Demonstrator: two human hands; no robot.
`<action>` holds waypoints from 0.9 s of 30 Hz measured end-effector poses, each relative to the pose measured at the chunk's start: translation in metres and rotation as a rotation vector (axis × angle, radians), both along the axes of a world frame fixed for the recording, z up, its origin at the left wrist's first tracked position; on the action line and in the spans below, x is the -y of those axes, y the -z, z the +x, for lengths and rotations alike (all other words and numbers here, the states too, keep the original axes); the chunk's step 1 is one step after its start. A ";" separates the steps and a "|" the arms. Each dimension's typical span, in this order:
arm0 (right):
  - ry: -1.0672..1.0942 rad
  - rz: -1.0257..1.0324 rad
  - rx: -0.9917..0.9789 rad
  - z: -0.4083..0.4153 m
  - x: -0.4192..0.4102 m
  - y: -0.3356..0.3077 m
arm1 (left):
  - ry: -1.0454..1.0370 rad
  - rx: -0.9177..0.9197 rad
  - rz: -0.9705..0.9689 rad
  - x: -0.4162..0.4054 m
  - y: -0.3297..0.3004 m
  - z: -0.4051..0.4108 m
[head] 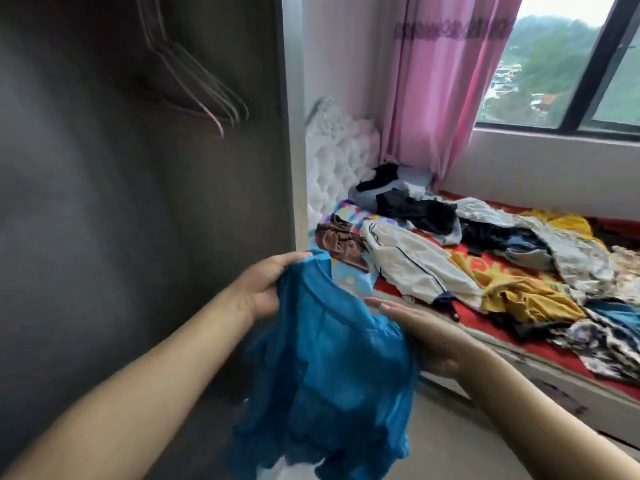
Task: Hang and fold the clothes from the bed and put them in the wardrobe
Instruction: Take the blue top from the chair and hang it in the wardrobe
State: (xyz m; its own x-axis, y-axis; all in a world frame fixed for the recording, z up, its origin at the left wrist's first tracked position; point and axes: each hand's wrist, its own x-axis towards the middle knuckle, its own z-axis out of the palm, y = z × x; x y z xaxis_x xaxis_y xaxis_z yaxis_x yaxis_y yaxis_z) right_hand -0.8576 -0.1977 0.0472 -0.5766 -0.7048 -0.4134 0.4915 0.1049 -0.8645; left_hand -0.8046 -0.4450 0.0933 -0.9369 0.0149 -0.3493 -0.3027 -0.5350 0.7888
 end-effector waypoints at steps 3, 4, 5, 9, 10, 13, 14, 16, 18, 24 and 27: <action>-0.161 0.106 -0.278 -0.035 0.034 -0.006 | -0.055 0.009 -0.077 0.027 -0.012 -0.005; -0.213 0.137 -0.371 -0.045 0.049 -0.009 | -0.091 0.016 -0.097 0.039 -0.017 -0.005; -0.272 0.159 -0.456 -0.052 0.063 -0.014 | -0.130 0.035 -0.119 0.052 -0.020 -0.004; -0.661 0.273 -0.757 -0.068 0.127 -0.048 | -0.237 0.131 -0.421 0.111 -0.035 0.014; -0.777 0.305 -0.832 -0.071 0.148 -0.059 | -0.228 0.154 -0.584 0.125 -0.041 0.021; -0.839 0.356 -0.981 -0.077 0.214 -0.100 | -0.152 0.249 -1.175 0.158 -0.063 0.028; -0.799 0.335 -0.975 -0.080 0.234 -0.115 | -0.100 0.312 -1.427 0.169 -0.069 0.026; -0.672 0.273 -1.083 -0.086 0.268 -0.147 | -0.017 0.446 -1.898 0.181 -0.080 0.019; -0.447 0.253 -1.415 -0.093 0.298 -0.178 | -0.063 0.439 -2.009 0.194 -0.085 0.009; 0.112 0.407 -1.842 -0.118 0.399 -0.240 | -0.330 0.206 -1.674 0.243 -0.106 -0.008; 0.154 0.638 -1.872 -0.134 0.438 -0.242 | -0.511 0.152 -1.505 0.265 -0.114 -0.006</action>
State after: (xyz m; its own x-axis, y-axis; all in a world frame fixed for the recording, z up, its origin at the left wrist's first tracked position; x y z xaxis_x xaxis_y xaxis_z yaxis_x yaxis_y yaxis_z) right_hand -0.9917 -0.6361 0.2897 -0.5445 -0.6368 0.5458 -0.7912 0.6061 -0.0821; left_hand -0.8107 -0.7095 0.2070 -0.6914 -0.7049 0.1586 -0.4657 0.6026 0.6481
